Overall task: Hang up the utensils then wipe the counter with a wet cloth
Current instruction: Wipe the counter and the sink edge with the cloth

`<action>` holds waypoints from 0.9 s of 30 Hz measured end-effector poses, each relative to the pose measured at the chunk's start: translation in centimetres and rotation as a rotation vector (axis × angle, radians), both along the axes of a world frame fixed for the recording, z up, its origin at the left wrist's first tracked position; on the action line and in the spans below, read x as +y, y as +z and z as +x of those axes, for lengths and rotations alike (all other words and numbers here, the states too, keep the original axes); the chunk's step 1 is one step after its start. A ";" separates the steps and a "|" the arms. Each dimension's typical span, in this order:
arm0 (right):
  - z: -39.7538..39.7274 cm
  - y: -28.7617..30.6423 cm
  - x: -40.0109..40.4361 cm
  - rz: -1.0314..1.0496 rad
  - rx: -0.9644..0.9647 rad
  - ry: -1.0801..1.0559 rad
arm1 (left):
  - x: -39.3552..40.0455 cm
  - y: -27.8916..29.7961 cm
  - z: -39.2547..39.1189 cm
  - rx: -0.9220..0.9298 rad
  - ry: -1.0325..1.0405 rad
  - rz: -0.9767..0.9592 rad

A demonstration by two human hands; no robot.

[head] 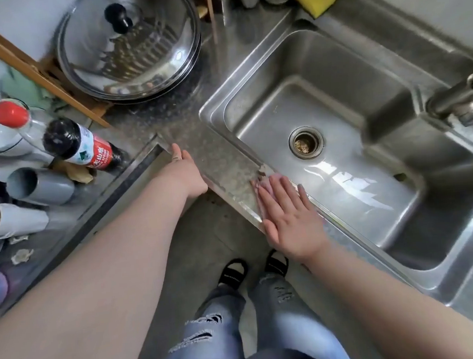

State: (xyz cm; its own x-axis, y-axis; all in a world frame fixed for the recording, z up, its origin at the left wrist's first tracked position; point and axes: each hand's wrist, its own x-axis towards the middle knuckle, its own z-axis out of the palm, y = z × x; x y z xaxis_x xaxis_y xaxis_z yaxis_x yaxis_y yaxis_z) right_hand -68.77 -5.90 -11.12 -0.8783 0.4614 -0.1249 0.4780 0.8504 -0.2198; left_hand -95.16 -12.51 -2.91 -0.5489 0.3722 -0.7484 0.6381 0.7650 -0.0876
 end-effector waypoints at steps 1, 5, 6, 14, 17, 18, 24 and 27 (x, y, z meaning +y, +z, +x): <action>1.8 0.0 0.0 0.014 -0.010 0.010 | 0.2 0.3 0.3 0.012 0.003 0.000; 4.0 -0.3 0.3 0.028 -0.068 0.075 | -0.1 -0.6 0.2 -0.010 0.114 0.083; 3.7 -0.4 0.4 0.023 -0.078 0.094 | -0.5 -1.0 0.0 -0.027 0.147 0.105; -5.0 -0.2 0.7 0.004 -0.040 0.247 | -2.8 -1.2 -1.9 0.077 0.104 0.209; -9.9 -0.2 0.3 -0.003 -0.028 0.195 | -3.1 -1.2 -3.3 0.152 0.087 0.366; -11.4 -0.3 0.3 -0.010 -0.026 0.179 | -2.9 -1.2 -3.9 0.167 0.101 0.392; -19.0 -0.5 0.2 -0.024 -0.037 0.094 | -1.1 -1.0 -8.6 0.165 0.125 0.356; -22.5 -0.6 0.2 -0.030 -0.053 0.033 | 0.2 -0.5 -10.3 0.162 0.032 0.302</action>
State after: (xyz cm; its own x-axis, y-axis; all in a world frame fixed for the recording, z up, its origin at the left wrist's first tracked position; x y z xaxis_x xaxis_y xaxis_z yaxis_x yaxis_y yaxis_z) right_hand -91.30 -5.75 -11.75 -0.8849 0.4273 -0.1852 0.4611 0.8595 -0.2205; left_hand -105.45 -12.29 -3.42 -0.6670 0.5441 -0.5091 0.6095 0.7914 0.0472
